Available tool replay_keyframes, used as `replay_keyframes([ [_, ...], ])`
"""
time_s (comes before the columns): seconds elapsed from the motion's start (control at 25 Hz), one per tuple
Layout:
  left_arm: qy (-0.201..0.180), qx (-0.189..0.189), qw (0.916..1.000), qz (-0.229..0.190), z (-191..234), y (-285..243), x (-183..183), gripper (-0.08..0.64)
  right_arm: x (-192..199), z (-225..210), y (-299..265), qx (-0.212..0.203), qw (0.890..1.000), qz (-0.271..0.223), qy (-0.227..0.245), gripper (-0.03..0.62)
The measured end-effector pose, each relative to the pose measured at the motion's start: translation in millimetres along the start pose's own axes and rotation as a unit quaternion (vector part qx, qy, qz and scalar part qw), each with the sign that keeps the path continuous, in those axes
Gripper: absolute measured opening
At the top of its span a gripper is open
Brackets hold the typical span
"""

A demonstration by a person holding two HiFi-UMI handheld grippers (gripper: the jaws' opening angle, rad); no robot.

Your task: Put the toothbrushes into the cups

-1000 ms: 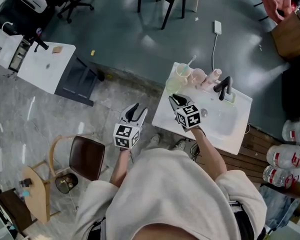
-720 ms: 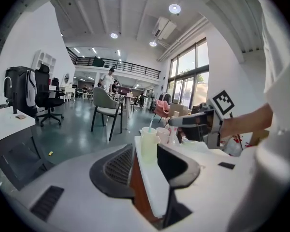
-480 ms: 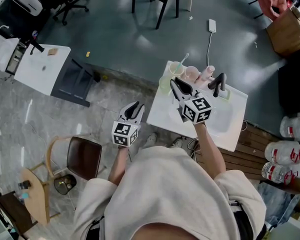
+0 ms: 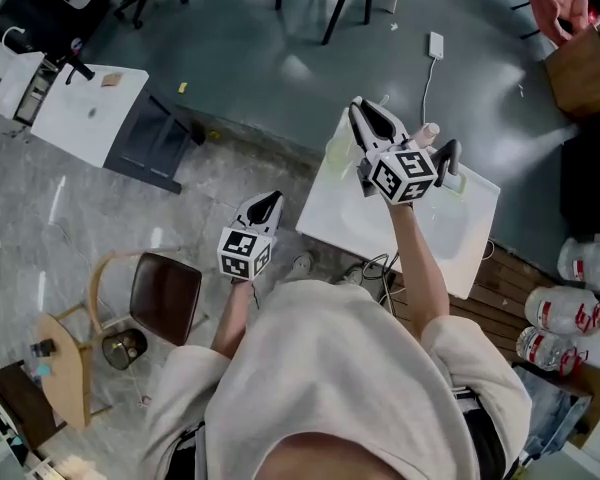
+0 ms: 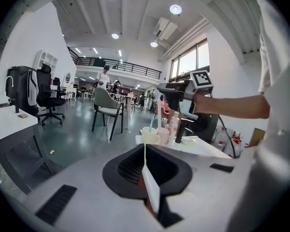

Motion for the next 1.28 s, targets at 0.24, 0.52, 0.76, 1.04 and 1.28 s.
replay_keyframes([
  [0.24,0.002,0.0,1.0,0.005,6,7,4,0.014,15,-11,-27,0.019,1.0,0.018,0.002,0.061],
  [0.52,0.011,-0.015,0.9998,0.009,21,14,11,0.014,63,-7,-47,0.046,0.996,0.07,0.018,0.063],
  [0.76,0.012,-0.015,0.9998,0.008,22,17,13,0.015,96,-1,-42,0.062,0.993,0.104,0.01,0.063],
  [1.04,0.001,-0.003,1.0,0.007,15,10,8,0.015,120,0,-19,0.067,0.99,0.126,-0.006,0.074],
  [1.28,-0.014,0.016,0.9997,0.008,-5,-5,1,0.015,125,-6,9,0.07,0.989,0.129,-0.001,0.123],
])
Point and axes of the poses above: the fingertips, and each gripper's own axes: y backward along the fingers, z to its left, x out of its underside, the point moved 5 cm from there along y, backward along the fingers, and after that the axes turned 10 degrees about z, right-handed, at the moved point
